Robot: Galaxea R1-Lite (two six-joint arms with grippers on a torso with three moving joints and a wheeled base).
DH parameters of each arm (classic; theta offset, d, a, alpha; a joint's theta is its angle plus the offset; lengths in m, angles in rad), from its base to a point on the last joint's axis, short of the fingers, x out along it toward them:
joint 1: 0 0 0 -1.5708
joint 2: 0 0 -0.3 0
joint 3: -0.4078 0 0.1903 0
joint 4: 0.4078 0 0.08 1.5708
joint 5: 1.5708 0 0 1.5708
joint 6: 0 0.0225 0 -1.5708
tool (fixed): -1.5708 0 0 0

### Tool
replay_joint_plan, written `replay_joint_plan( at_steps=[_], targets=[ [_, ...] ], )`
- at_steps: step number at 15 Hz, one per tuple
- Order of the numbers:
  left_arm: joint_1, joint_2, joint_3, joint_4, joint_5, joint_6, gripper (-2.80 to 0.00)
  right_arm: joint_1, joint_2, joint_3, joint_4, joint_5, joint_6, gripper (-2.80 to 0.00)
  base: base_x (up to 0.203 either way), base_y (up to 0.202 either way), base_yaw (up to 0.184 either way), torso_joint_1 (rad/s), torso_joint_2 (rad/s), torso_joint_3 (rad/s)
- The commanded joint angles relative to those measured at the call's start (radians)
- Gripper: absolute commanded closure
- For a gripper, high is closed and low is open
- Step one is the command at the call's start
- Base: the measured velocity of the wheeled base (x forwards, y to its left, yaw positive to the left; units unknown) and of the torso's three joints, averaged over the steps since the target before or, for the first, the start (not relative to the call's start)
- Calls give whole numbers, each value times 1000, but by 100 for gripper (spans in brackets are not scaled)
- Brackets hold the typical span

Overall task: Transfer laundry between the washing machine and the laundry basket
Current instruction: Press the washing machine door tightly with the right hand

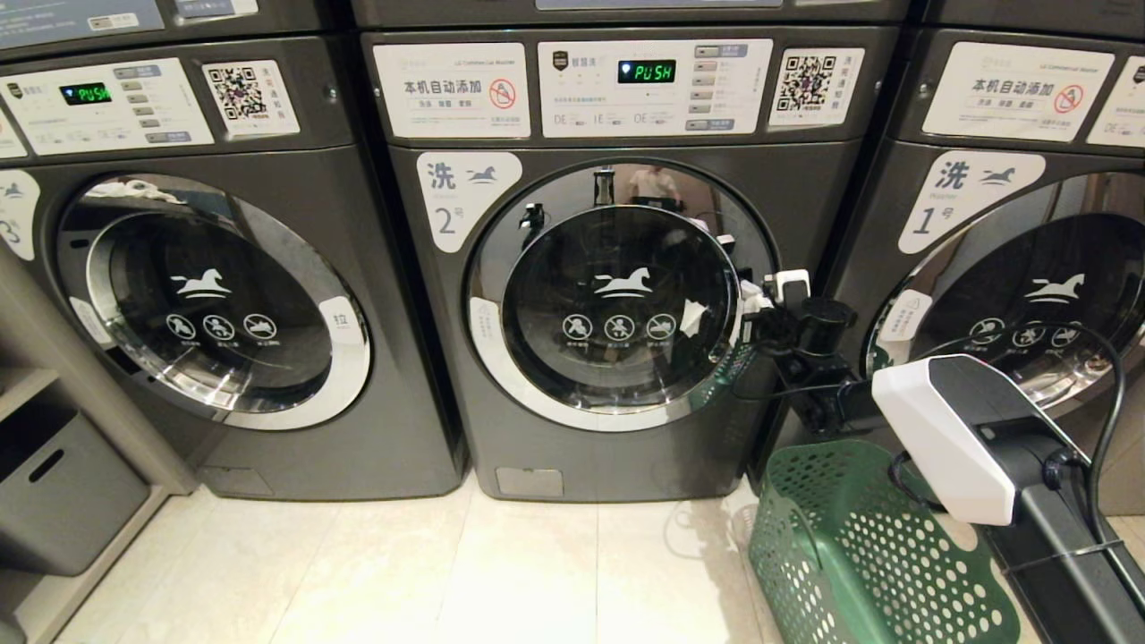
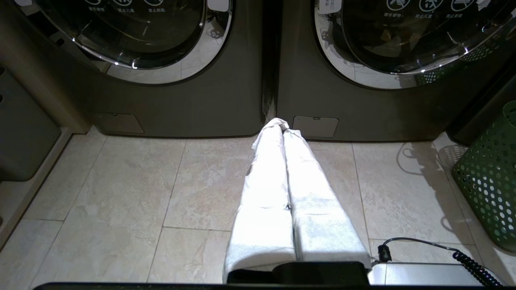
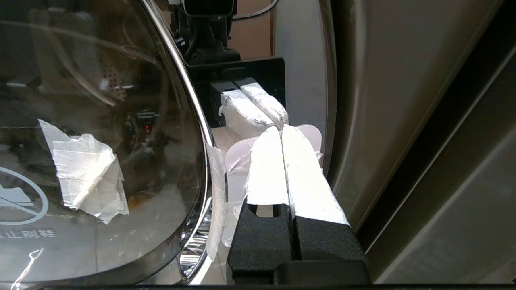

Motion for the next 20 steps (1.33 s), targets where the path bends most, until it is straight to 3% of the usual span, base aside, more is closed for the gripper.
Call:
replay_joint_plan(
  at_steps=[1,9,14,20],
  targets=[
    [0,5,4,1,0,0,0,-13,28,-1,-9,-1,5,0,0,0,0,0,0,0],
    [0,5,30,1,2,2,0,-18,23,-3,-115,7,13,0,0,0,0,0,0,0],
    [0,5,30,1,6,5,0,-18,21,0,-98,136,35,0,0,0,0,0,0,0],
    [0,5,32,1,14,5,0,-24,20,-3,-57,196,69,0,0,0,0,0,0,0]
  ],
)
